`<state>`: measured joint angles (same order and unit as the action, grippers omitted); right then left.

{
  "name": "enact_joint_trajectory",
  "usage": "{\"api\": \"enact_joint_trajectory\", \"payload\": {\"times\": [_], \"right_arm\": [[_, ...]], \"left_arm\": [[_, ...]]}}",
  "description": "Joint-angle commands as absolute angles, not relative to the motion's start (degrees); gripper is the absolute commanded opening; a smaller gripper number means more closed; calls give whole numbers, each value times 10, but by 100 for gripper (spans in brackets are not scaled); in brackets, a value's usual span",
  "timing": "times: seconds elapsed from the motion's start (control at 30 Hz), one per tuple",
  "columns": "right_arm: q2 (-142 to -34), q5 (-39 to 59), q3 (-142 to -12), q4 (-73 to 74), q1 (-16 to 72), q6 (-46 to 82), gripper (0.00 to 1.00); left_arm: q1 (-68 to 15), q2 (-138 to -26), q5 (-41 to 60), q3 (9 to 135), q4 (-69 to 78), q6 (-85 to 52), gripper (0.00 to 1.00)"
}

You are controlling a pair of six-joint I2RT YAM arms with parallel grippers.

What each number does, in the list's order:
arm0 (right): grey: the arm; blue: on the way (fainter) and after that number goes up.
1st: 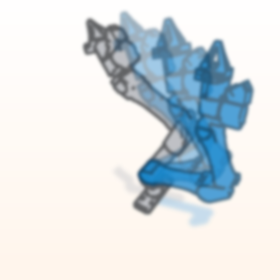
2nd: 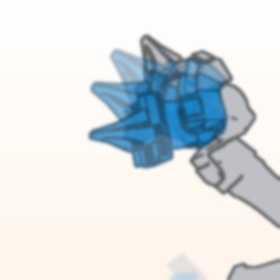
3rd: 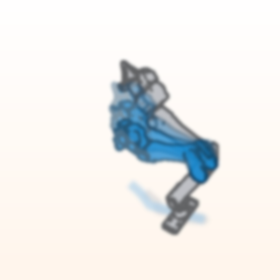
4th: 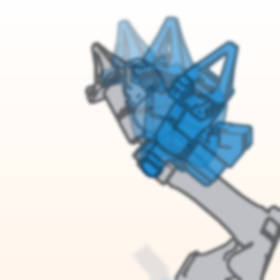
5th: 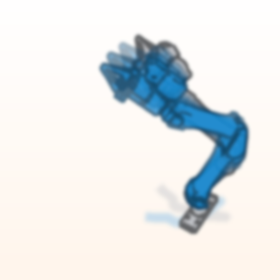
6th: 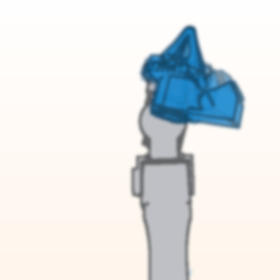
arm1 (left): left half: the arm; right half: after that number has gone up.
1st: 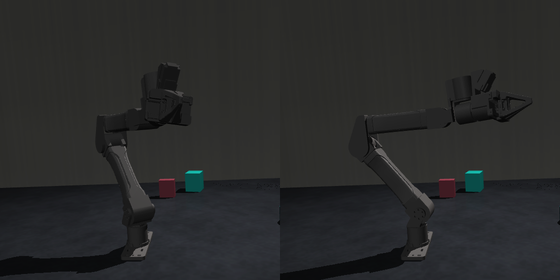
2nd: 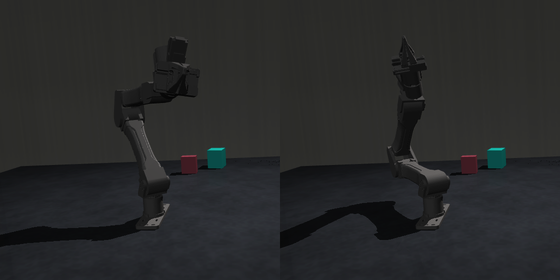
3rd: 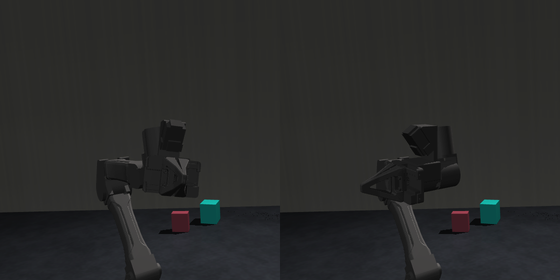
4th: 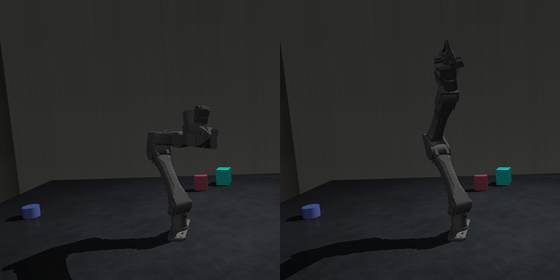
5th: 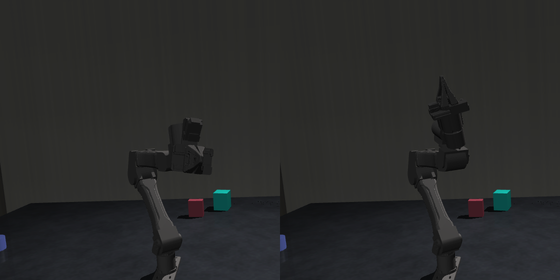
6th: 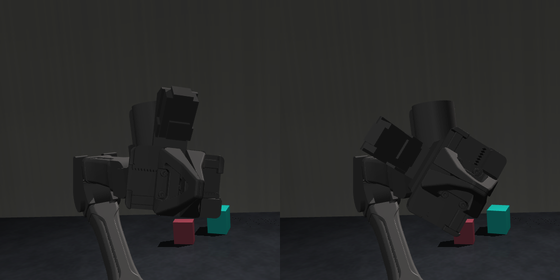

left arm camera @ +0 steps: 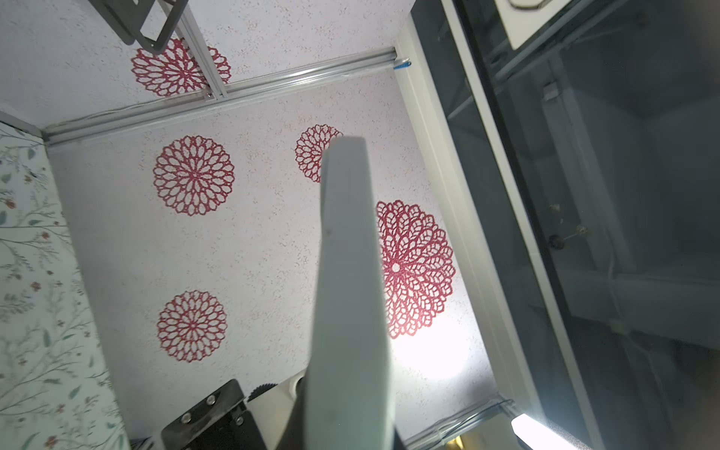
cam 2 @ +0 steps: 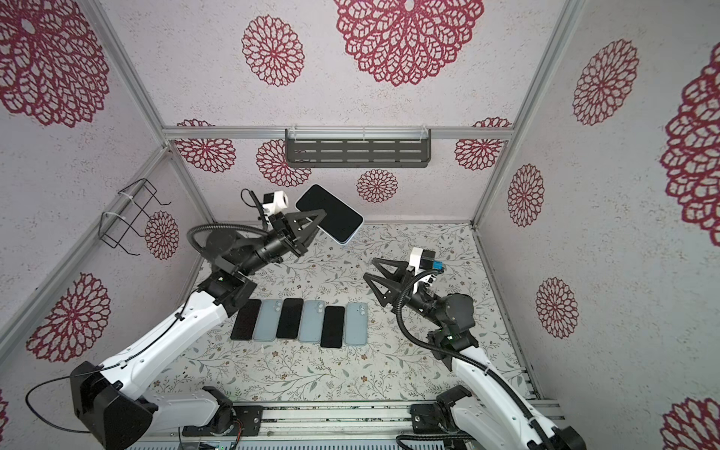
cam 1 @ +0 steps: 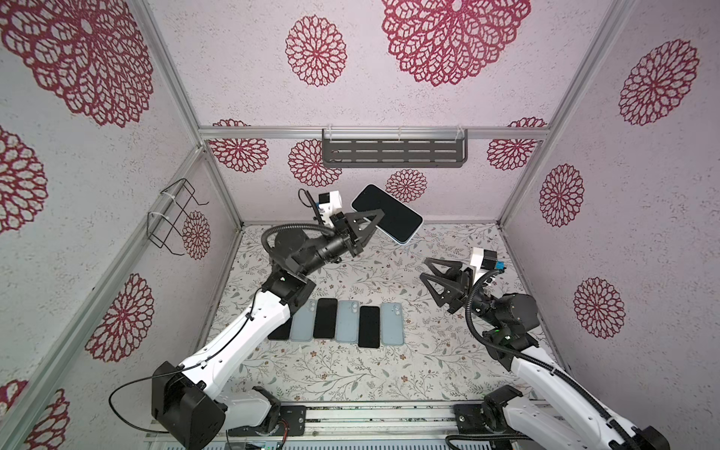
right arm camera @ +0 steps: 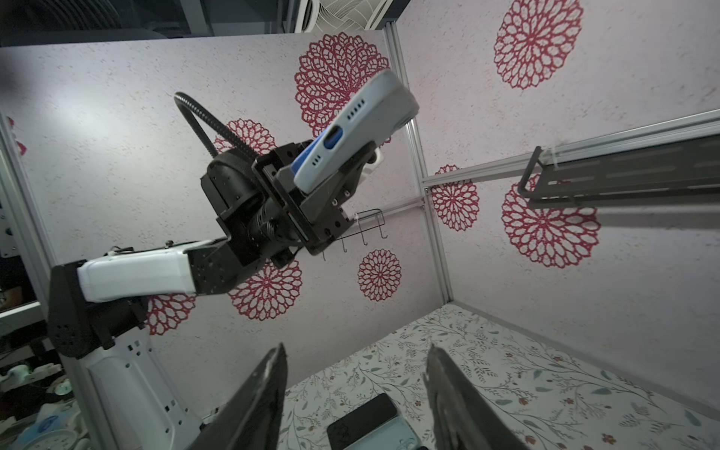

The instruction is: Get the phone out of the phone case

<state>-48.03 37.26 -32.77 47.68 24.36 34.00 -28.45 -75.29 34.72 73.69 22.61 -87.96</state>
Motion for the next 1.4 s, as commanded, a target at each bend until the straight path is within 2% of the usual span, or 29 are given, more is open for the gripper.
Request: {"api": "enact_joint_trajectory", "payload": {"times": [0.0, 0.13, 0.23, 0.53, 0.87, 1.1, 1.37], "right_arm": [[-472, 425, -377, 418, 230, 371, 69], [-501, 478, -416, 431, 229, 392, 74], [-531, 516, -433, 495, 229, 434, 76], [-595, 526, -441, 671, 229, 552, 75], [-637, 520, -449, 733, 229, 594, 59], [-651, 517, -457, 741, 229, 603, 37], [-664, 524, -461, 762, 229, 620, 30]], "left_arm": [[-258, -750, 561, 825, 95, -716, 0], [-239, -782, 623, 904, -126, -499, 0], [-235, -818, 661, 943, -177, -430, 0], [-236, -878, 672, 1006, -146, -438, 0], [-245, -860, 678, 997, -133, -439, 0], [-247, -856, 676, 990, -133, -438, 0], [-246, -856, 672, 991, -133, -437, 0]]}}
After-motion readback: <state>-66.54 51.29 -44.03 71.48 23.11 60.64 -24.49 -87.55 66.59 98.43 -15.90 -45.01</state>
